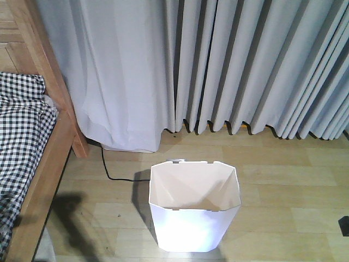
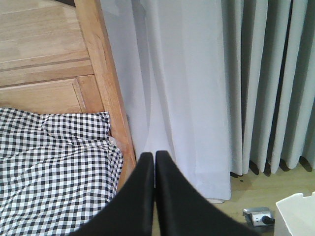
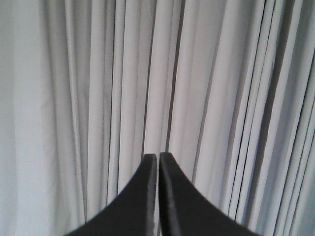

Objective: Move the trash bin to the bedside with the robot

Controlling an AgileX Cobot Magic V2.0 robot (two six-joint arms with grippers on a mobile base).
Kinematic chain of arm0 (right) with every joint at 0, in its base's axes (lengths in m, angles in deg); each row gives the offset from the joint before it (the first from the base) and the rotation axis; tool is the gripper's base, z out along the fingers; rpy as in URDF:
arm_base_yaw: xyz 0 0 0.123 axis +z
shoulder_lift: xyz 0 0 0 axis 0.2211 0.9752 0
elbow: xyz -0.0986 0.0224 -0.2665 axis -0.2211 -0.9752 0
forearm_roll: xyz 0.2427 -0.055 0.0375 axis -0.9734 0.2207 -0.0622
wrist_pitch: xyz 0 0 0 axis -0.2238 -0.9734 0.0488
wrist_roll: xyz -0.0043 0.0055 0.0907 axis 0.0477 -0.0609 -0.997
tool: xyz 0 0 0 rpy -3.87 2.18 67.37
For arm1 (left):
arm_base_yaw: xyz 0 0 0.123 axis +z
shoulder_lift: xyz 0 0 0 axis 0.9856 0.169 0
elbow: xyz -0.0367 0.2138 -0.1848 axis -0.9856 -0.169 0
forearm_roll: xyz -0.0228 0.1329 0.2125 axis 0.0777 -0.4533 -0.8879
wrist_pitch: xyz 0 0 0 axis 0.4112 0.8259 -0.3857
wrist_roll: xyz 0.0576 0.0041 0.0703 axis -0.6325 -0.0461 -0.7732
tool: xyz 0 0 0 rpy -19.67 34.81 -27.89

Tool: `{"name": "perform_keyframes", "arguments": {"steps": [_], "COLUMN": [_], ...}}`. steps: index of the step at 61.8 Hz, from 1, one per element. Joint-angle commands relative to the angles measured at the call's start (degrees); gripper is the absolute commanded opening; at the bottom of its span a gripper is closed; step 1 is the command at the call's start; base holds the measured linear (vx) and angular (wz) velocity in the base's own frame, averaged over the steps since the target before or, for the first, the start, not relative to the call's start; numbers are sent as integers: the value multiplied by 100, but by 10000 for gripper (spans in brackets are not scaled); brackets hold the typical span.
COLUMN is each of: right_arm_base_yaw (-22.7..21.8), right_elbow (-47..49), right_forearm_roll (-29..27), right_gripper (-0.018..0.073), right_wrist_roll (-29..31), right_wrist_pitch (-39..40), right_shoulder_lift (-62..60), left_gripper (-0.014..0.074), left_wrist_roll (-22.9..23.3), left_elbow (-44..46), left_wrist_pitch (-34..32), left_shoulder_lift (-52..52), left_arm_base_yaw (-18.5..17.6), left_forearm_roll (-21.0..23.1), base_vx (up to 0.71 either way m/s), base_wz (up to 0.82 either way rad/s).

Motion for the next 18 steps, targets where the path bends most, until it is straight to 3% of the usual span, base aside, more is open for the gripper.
{"name": "perform_keyframes", "arguments": {"steps": [1, 18], "right_arm_base_yaw": [-29, -29], "right_elbow": [-111, -111], "right_forearm_roll": [10, 10], "right_gripper": [-10, -10], "right_wrist_roll": [43, 43], "right_wrist_pitch": [393, 393], "right_shoulder_lift": [-70, -70], "left_gripper": [-6, -6], "left_wrist_roll": [46, 46], "left_elbow": [-165, -165], "left_wrist_pitch": [-420, -420], "left_shoulder_lift": [-57, -57], "left_arm_base_yaw": [-35, -35], "left_forearm_roll": [29, 29], "base_vx": [0, 0], "base_wz": [0, 0]}}
